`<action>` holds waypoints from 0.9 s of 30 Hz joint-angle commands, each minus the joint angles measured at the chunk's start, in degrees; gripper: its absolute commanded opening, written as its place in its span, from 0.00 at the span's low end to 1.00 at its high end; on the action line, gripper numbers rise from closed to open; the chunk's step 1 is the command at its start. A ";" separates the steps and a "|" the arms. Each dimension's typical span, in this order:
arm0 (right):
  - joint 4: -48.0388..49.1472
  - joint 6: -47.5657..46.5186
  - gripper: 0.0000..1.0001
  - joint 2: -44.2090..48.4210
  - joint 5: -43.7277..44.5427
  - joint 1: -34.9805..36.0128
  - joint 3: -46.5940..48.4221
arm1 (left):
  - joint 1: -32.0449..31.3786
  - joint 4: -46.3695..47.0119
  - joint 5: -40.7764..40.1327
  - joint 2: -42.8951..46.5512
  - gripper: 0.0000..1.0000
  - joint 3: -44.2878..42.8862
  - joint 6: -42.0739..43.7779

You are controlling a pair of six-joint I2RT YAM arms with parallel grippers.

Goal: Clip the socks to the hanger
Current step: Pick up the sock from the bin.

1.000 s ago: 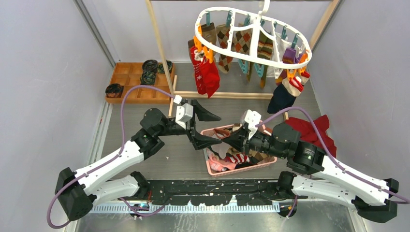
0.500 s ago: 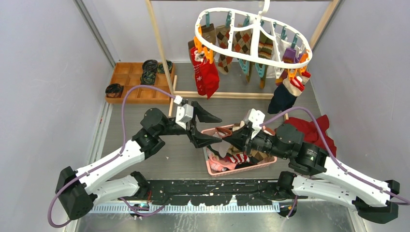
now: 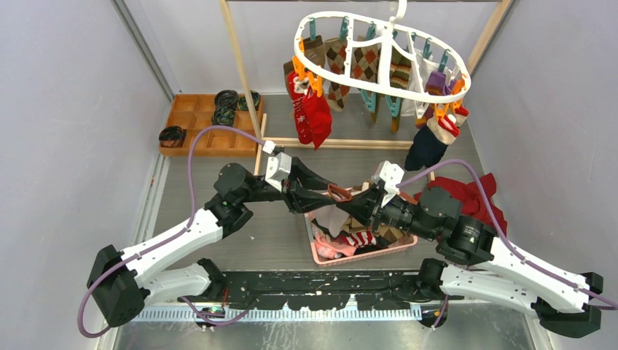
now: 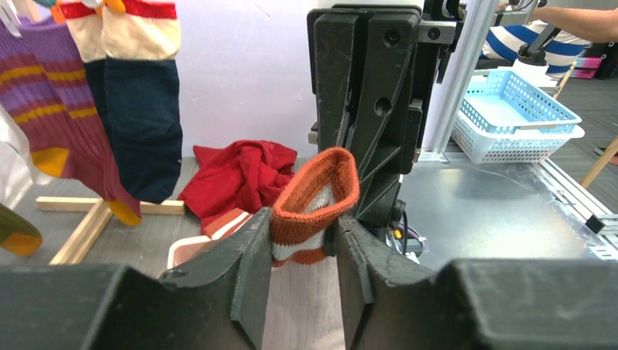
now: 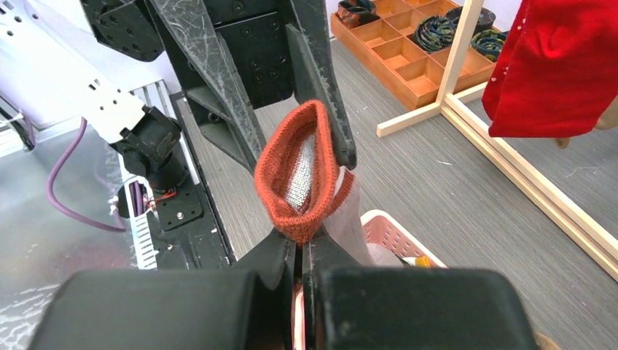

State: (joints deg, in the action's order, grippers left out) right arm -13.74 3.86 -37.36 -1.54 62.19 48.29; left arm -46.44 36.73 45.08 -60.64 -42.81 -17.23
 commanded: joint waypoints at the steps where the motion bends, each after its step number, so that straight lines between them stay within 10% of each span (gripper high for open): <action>1: 3.06 1.22 0.01 0.66 3.10 0.27 0.58 | 0.20 7.23 0.40 -0.63 0.33 0.14 -3.49; 9: 1.95 2.04 0.03 2.69 10.94 0.28 0.41 | 0.20 9.99 0.26 -0.64 0.01 1.05 -6.96; 27: -18.09 -4.79 0.71 11.76 28.25 0.29 8.60 | -6.31 -26.73 -26.40 2.85 0.00 -11.79 -3.60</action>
State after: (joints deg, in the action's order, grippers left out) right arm -24.18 2.35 -27.62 19.22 62.37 50.39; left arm -50.87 16.73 25.32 -58.41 -50.28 -24.47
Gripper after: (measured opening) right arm 0.695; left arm 0.026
